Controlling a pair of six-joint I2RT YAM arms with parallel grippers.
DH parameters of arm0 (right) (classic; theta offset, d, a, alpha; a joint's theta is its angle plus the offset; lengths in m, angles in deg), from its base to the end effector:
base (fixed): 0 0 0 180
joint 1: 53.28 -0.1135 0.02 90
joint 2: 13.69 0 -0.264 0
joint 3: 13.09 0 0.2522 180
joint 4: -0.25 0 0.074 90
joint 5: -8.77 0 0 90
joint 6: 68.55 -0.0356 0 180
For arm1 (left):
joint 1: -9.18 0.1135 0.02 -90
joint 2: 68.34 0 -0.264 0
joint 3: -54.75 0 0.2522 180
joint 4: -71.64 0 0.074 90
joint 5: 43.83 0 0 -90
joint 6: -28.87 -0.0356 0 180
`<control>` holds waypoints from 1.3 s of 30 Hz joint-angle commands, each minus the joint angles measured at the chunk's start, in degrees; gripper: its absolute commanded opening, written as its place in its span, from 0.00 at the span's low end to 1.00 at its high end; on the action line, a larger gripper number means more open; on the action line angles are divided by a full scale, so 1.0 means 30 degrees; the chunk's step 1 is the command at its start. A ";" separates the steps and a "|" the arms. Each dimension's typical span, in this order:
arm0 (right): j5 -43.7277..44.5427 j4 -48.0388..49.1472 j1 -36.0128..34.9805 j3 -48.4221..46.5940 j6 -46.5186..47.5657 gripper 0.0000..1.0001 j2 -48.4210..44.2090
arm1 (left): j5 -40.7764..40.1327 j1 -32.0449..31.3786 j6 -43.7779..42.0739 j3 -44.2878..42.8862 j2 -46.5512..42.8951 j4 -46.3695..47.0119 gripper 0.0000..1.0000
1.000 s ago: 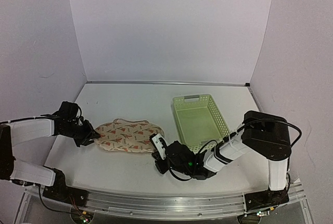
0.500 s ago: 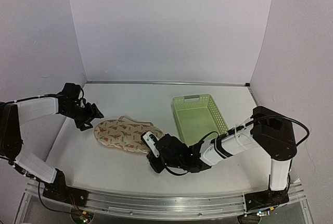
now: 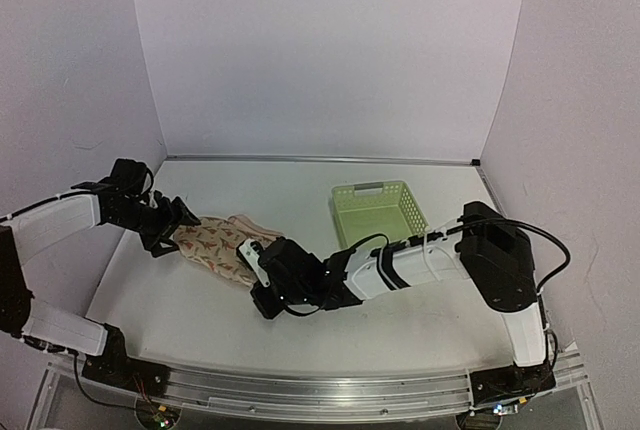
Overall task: Unzip the laundry bag and remove the bra
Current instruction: Hold the laundry bag at the center of the board.
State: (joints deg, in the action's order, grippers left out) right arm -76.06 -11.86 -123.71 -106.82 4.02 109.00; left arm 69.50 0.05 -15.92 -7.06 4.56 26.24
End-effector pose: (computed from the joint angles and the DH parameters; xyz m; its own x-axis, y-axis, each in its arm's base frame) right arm 0.1590 0.4378 0.1417 -0.4842 -0.4715 -0.7370 -0.8077 0.5648 0.1693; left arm 0.2434 -0.0534 0.2284 -0.8366 -0.5256 -0.1546 -0.3295 0.7082 -0.6244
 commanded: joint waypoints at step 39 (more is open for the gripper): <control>-0.1503 -0.2484 0.0128 -0.5911 -0.0342 0.00 0.2665 | 0.4033 -0.3023 0.6733 0.5126 0.2316 0.8770 0.24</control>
State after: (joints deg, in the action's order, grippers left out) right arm -80.56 -20.91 -123.43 -122.44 2.95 117.26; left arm 80.38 -8.80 4.78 8.63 10.79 49.63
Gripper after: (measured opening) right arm 0.010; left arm 0.296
